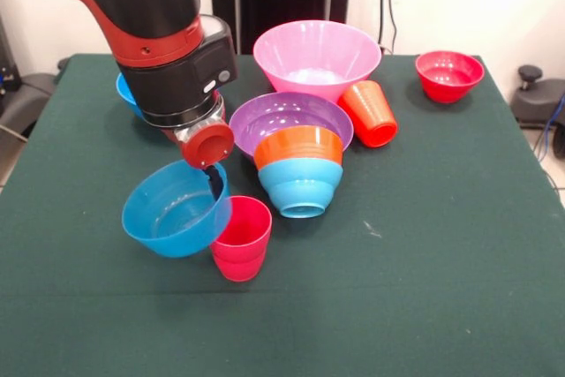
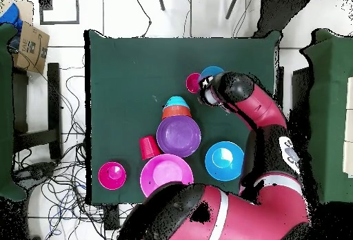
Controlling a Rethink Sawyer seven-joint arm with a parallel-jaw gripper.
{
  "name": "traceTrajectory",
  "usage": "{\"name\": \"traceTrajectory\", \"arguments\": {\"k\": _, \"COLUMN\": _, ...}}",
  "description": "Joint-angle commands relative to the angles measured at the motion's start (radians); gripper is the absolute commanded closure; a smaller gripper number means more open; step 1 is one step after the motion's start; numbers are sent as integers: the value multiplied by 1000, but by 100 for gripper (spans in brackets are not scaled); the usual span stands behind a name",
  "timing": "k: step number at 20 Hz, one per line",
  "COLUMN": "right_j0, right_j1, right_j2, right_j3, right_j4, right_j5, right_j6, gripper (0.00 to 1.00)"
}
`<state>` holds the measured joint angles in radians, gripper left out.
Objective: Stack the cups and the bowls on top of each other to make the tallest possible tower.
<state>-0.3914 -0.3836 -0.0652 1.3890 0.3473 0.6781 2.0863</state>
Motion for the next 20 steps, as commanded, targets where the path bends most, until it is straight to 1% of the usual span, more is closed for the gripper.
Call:
{"name": "traceTrajectory", "arguments": {"k": 1, "right_j0": 16, "right_j1": -10, "right_j2": 90, "right_j3": 28, "right_j4": -1, "right_j5": 67, "right_j6": 82, "gripper": 0}}
{"name": "traceTrajectory", "arguments": {"k": 4, "right_j0": 18, "right_j1": -9, "right_j2": 89, "right_j3": 7, "right_j4": 4, "right_j5": 89, "right_j6": 92, "gripper": 0}}
{"name": "traceTrajectory", "arguments": {"k": 8, "right_j0": 31, "right_j1": -2, "right_j2": 66, "right_j3": -18, "right_j4": 2, "right_j5": 119, "right_j6": 123, "gripper": 0}}
{"name": "traceTrajectory", "arguments": {"k": 11, "right_j0": 38, "right_j1": 10, "right_j2": 46, "right_j3": -53, "right_j4": -23, "right_j5": 139, "right_j6": 109, "gripper": 0}}
{"name": "traceTrajectory", "arguments": {"k": 12, "right_j0": 42, "right_j1": 15, "right_j2": 36, "right_j3": -68, "right_j4": -32, "right_j5": 132, "right_j6": 108, "gripper": 0}}
{"name": "traceTrajectory", "arguments": {"k": 13, "right_j0": 46, "right_j1": 11, "right_j2": 30, "right_j3": -68, "right_j4": -31, "right_j5": 114, "right_j6": 114, "gripper": 0}}
{"name": "traceTrajectory", "arguments": {"k": 14, "right_j0": 44, "right_j1": 11, "right_j2": 32, "right_j3": -72, "right_j4": -26, "right_j5": 134, "right_j6": 119, "gripper": 0}}
{"name": "traceTrajectory", "arguments": {"k": 20, "right_j0": 49, "right_j1": -9, "right_j2": 40, "right_j3": -31, "right_j4": -9, "right_j5": 116, "right_j6": 129, "gripper": 0}}
